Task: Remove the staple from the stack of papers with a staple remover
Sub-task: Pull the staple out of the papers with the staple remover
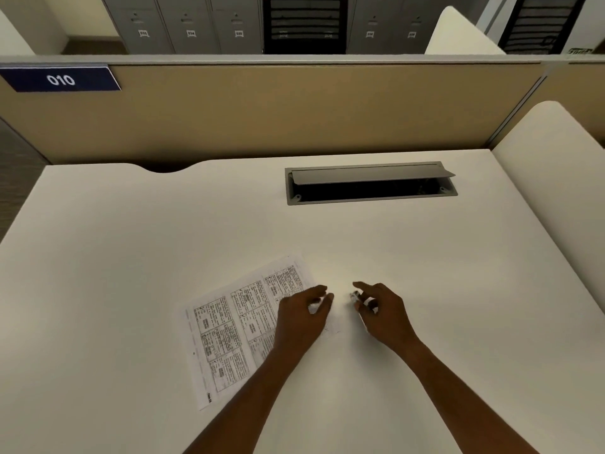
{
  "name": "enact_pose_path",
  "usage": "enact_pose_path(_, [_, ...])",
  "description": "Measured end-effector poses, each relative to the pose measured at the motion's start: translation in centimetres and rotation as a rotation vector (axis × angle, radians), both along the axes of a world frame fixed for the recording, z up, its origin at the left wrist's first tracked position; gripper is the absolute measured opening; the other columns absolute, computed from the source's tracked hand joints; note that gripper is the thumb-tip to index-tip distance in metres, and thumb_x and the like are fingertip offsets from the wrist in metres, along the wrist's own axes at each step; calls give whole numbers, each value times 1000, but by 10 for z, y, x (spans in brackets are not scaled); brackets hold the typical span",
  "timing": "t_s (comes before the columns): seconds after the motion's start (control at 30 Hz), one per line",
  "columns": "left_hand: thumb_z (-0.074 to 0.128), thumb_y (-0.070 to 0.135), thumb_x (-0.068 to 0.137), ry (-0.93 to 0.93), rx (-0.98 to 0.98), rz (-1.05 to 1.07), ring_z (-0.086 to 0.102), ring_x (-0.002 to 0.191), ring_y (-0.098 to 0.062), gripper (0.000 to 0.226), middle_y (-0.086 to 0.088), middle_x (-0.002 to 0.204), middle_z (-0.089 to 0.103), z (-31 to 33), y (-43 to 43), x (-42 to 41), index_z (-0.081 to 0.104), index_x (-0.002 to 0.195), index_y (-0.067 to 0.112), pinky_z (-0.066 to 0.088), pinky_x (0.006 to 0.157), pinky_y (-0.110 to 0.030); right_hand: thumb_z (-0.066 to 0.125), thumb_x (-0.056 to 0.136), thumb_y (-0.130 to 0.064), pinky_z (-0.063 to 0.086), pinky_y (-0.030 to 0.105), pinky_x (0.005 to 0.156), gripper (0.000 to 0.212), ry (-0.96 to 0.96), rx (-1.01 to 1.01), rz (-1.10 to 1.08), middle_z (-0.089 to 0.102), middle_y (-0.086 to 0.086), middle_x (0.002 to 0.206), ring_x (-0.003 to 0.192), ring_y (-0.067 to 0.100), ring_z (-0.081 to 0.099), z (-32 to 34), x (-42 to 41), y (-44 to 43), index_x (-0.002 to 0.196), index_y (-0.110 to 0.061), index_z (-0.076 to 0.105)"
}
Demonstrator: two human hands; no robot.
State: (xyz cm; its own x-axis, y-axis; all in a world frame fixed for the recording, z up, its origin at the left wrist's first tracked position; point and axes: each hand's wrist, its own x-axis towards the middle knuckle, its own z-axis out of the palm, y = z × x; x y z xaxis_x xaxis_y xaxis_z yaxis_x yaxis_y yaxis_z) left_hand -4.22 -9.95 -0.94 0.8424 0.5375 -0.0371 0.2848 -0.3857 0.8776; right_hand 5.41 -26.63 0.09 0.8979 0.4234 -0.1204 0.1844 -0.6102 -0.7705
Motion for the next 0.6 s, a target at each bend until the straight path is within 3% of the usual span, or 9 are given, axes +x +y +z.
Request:
enact_pose_path(0.07, [79, 57, 80, 124, -169, -60, 66, 82, 17, 60, 10, 115, 77, 6, -12, 6, 71, 128, 23, 52, 75, -3, 70, 93, -14, 57, 21, 66, 30, 213, 171, -193, 68, 3, 103, 78, 20, 70, 10, 7, 5, 119, -29, 72])
enact_pose_path(0.13, [82, 69, 68, 173, -288, -101, 68, 86, 14, 81, 16, 117, 73, 8, -21, 8, 64, 135, 27, 50, 69, -1, 68, 94, -7, 62, 36, 68, 29, 418, 361, -337, 67, 8, 106, 84, 26, 70, 16, 12, 9, 115, -25, 74])
enact_pose_path(0.17, [83, 70, 64, 159, -313, -114, 69, 87, 12, 85, 19, 115, 72, 9, -25, 9, 63, 135, 29, 50, 69, -2, 66, 93, -3, 61, 37, 66, 29, 498, 459, -396, 67, 11, 104, 87, 28, 70, 19, 13, 10, 114, -20, 73])
enact_pose_path(0.23, [89, 59, 65, 96, -315, -124, 71, 87, 11, 74, 20, 107, 72, 10, -27, 15, 68, 129, 28, 52, 71, -4, 64, 92, 2, 58, 32, 62, 28, 619, 598, -485, 69, 14, 99, 87, 30, 72, 23, 15, 11, 114, -14, 70])
enact_pose_path(0.37, [86, 25, 81, 26, -217, -145, 73, 78, 8, 24, 20, 88, 76, 15, -13, 29, 81, 104, 20, 53, 72, -7, 67, 91, 1, 61, 30, 65, 22, 741, 713, -514, 74, 16, 96, 84, 26, 76, 20, 15, 1, 112, -7, 68])
enact_pose_path(0.47, [85, 24, 82, 74, -204, -212, 74, 77, 5, 17, 18, 83, 77, 18, 2, 35, 83, 99, 23, 54, 73, -8, 73, 86, 1, 62, 32, 69, 21, 804, 742, -475, 74, 19, 95, 85, 28, 77, 15, 18, -10, 106, -2, 67])
enact_pose_path(0.6, [84, 23, 82, 116, -288, -219, 77, 75, -11, 12, 6, 77, 81, 19, 14, 45, 84, 94, 24, 60, 76, -25, 82, 77, -8, 61, 34, 77, 26, 856, 680, -297, 73, 24, 98, 90, 33, 75, 13, 25, -20, 99, 0, 71])
